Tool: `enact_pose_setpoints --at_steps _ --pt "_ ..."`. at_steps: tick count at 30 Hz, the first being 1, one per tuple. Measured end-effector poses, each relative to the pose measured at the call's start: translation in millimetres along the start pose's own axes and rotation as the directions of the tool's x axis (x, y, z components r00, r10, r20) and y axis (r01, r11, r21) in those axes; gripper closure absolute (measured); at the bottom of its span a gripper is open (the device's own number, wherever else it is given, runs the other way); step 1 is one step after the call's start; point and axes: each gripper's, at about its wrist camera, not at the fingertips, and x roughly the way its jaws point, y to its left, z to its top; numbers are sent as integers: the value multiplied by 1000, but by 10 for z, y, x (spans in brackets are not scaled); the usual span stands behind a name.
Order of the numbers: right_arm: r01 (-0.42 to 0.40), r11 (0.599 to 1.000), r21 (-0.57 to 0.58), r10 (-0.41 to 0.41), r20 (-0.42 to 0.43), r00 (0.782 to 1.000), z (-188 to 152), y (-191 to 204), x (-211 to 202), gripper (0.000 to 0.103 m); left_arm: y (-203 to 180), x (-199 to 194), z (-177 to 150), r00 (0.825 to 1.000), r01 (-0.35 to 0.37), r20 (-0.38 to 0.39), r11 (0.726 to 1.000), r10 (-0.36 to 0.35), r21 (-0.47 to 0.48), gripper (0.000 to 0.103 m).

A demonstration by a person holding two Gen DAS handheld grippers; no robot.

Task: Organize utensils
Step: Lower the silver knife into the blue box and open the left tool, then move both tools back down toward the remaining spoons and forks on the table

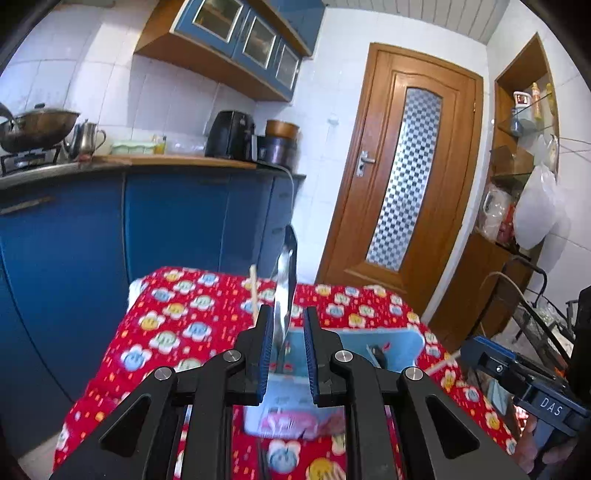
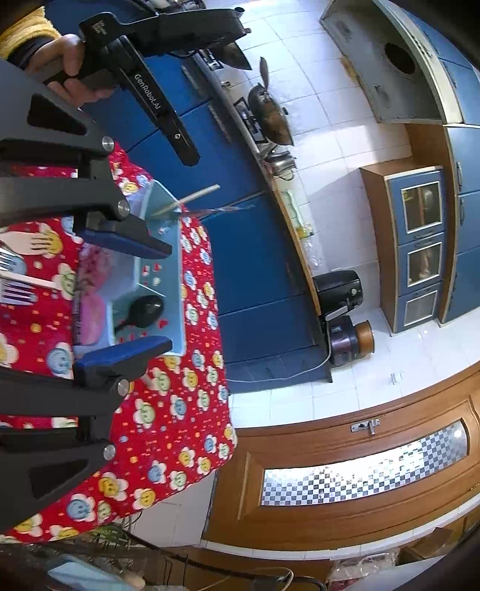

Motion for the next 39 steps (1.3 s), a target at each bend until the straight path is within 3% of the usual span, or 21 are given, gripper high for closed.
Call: enact_pose_setpoints --at_steps 8,17,27,39 --pt "11 1000 -8 -12 -77 997 -226 150 -171 56 119 -211 -207 995 -25 -101 1000 26 6 86" --pt "27 999 47 -20 -156 988 -509 102 -275 56 177 -278 -531 968 -35 -248 999 33 -4 86" --pt "44 993 110 -22 -196 980 -718 -52 -348 54 134 -257 -883 911 -40 -410 999 49 32 86" --pt "56 987 150 -23 -216 976 -842 -196 -384 53 86 -260 -1148 839 -5 -543 999 26 41 86"
